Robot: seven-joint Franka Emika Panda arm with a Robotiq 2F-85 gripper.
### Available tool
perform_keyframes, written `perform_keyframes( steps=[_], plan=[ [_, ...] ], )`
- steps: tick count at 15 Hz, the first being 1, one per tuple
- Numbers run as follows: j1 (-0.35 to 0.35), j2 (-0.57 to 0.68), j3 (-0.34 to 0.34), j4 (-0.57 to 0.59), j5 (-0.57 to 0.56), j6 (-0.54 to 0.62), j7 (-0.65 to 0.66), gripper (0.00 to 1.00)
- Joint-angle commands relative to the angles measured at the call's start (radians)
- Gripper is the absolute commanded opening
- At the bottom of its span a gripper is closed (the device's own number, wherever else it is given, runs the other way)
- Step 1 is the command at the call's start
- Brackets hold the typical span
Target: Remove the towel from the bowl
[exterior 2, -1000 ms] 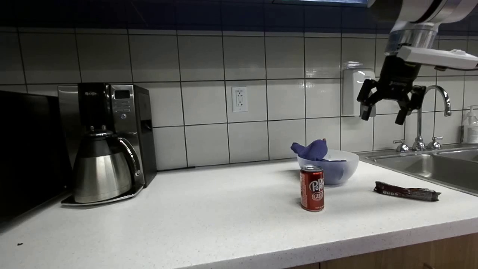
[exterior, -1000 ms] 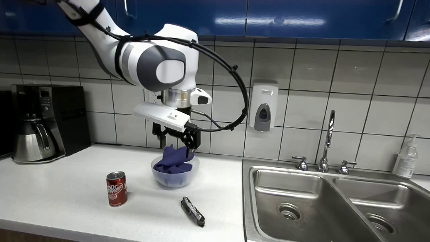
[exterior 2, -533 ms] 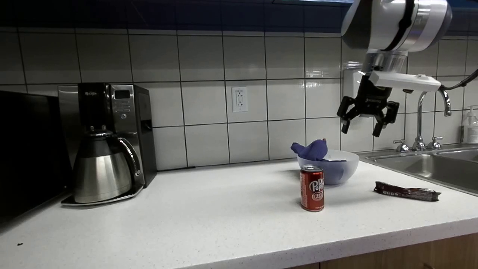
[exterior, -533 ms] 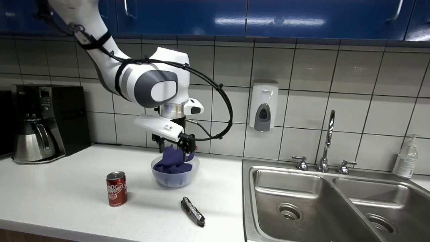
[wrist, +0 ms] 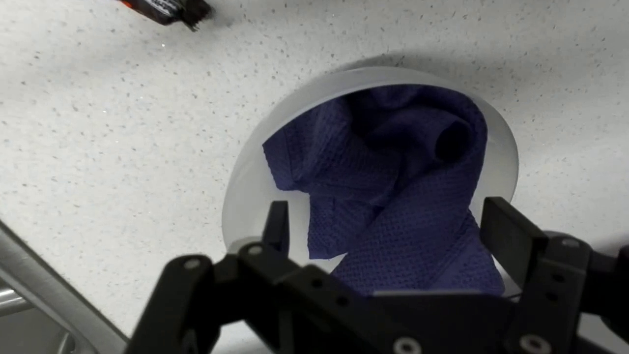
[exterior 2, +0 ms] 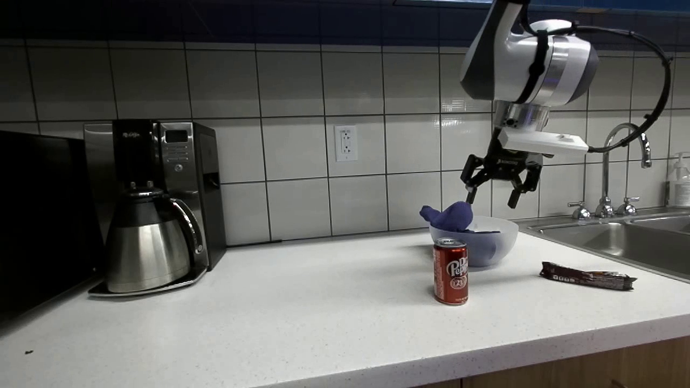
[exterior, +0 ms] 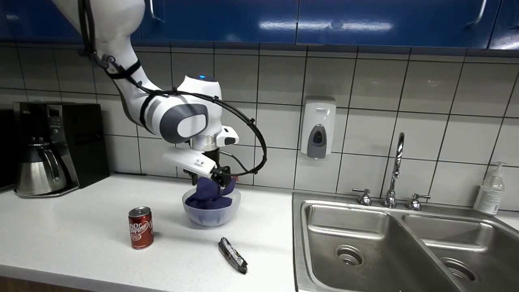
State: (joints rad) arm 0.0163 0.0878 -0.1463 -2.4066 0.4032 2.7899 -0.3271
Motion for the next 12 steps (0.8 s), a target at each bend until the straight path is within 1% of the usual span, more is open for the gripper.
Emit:
perform_keyframes(
  steps=[1,7,12],
  plan=[
    [-0.001,0.092,0.028,0.057,0.068,0.050,-0.057,1.00],
    [-0.017,0.202,0.078,0.131,0.128,0.103,-0.062,1.00],
    [-0.024,0.253,0.119,0.185,0.186,0.115,-0.066,1.00]
  ],
)
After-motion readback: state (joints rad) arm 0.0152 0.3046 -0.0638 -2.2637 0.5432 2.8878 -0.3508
